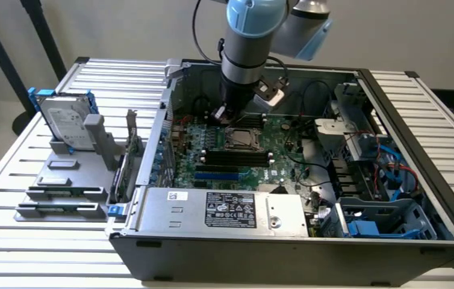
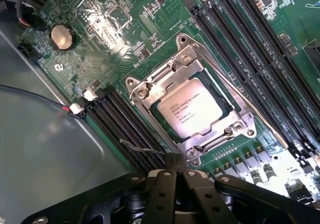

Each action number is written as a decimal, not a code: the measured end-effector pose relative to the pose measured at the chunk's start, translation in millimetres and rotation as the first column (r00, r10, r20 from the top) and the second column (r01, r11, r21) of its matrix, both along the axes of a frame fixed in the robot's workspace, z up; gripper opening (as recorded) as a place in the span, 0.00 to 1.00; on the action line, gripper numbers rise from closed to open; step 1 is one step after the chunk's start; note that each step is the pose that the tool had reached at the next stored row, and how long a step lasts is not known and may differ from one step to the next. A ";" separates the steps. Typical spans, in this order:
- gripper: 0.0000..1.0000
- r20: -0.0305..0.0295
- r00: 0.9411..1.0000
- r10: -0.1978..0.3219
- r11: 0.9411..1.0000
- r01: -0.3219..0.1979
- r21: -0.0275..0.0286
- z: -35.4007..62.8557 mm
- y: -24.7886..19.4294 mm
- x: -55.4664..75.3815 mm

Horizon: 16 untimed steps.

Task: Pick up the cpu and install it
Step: 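Install the first cpu locking lever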

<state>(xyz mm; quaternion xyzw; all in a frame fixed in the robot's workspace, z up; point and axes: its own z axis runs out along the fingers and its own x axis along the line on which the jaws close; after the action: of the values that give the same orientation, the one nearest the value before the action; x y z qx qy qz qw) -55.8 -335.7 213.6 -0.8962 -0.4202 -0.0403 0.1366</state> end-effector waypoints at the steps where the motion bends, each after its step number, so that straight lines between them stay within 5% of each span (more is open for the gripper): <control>1: 0.11 0.000 1.000 0.000 1.000 0.000 0.000 0.8 0.0 -0.8; 16: 0.11 0.000 1.000 0.000 1.000 0.000 0.000 1.4 6.0 -3.3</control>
<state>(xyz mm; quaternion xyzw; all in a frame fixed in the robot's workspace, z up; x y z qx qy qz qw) -59.1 -329.7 214.9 -0.8962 -0.4202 -0.0403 0.1367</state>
